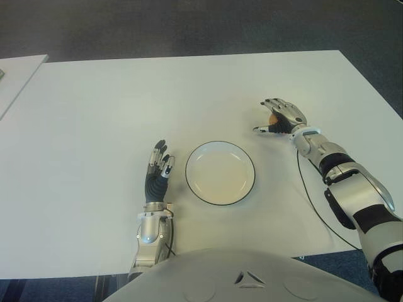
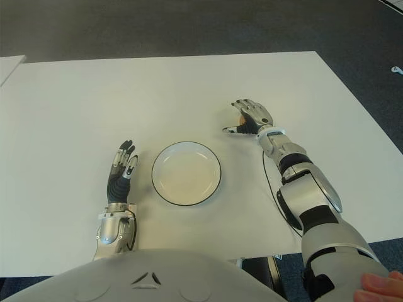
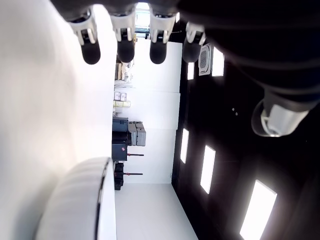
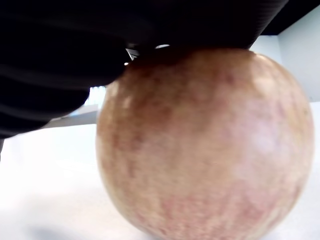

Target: Put the apples into the plate.

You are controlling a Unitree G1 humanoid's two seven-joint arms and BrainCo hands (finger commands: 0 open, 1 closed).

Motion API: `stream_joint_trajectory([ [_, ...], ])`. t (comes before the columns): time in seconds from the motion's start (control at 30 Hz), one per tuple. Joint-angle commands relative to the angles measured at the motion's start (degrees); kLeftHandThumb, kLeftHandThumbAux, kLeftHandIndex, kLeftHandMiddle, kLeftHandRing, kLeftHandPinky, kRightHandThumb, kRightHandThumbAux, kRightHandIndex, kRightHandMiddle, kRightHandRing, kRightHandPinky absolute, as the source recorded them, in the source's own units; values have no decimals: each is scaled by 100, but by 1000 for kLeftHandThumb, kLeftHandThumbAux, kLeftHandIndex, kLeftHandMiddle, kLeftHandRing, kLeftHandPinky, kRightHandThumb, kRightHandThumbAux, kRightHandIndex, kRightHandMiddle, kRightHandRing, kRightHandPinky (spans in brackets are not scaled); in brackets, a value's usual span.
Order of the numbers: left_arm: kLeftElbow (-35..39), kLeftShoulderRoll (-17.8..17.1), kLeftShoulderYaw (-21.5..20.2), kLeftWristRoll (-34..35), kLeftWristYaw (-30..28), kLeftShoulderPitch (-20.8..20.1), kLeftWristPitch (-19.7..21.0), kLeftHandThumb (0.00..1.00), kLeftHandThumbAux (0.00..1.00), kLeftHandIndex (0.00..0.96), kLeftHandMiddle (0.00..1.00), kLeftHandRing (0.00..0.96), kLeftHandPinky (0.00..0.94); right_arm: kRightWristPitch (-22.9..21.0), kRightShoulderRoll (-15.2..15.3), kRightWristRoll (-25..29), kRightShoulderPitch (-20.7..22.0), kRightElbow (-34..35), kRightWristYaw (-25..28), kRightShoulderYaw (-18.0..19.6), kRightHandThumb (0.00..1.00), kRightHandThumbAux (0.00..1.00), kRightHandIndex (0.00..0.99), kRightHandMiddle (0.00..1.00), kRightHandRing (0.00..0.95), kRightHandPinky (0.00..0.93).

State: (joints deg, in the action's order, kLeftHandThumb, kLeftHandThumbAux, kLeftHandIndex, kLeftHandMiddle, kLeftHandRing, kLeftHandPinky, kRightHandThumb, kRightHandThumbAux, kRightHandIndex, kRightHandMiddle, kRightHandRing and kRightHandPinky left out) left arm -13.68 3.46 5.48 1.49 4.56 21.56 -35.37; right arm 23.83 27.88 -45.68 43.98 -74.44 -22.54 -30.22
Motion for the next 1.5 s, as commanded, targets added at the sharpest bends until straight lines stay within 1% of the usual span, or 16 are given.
stream_joint_trajectory([
  [0.03,-318,80,-77,113,-104,71,193,48,434,0,0,0,0,-201,-118,66,-81,-180,169,-23,262,343,0,0,0,0],
  [0.5,-283,25,-118,45,-140,89,244,22,433,0,0,0,0,-457,-127,249,-50,-243,265,29,281,371,0,0,0,0],
  [0.8,-247,21,-114,35,-149,113,159,37,440,0,0,0,0,-673,-143,381,-32,-276,437,83,284,377,0,0,0,0],
  [1.0,-202,12,-126,4,-118,166,200,33,436,0,0,0,0,-851,-158,379,-60,-304,441,88,275,373,0,0,0,1],
  [1.2,-232,12,-150,-37,-100,165,155,18,433,0,0,0,0,-926,-160,386,-88,-313,427,83,273,371,0,0,0,12],
  [1.5,-262,-17,-142,-32,-155,137,179,6,439,0,0,0,0,-1000,-207,441,-146,-327,439,97,301,359,0,0,0,31],
])
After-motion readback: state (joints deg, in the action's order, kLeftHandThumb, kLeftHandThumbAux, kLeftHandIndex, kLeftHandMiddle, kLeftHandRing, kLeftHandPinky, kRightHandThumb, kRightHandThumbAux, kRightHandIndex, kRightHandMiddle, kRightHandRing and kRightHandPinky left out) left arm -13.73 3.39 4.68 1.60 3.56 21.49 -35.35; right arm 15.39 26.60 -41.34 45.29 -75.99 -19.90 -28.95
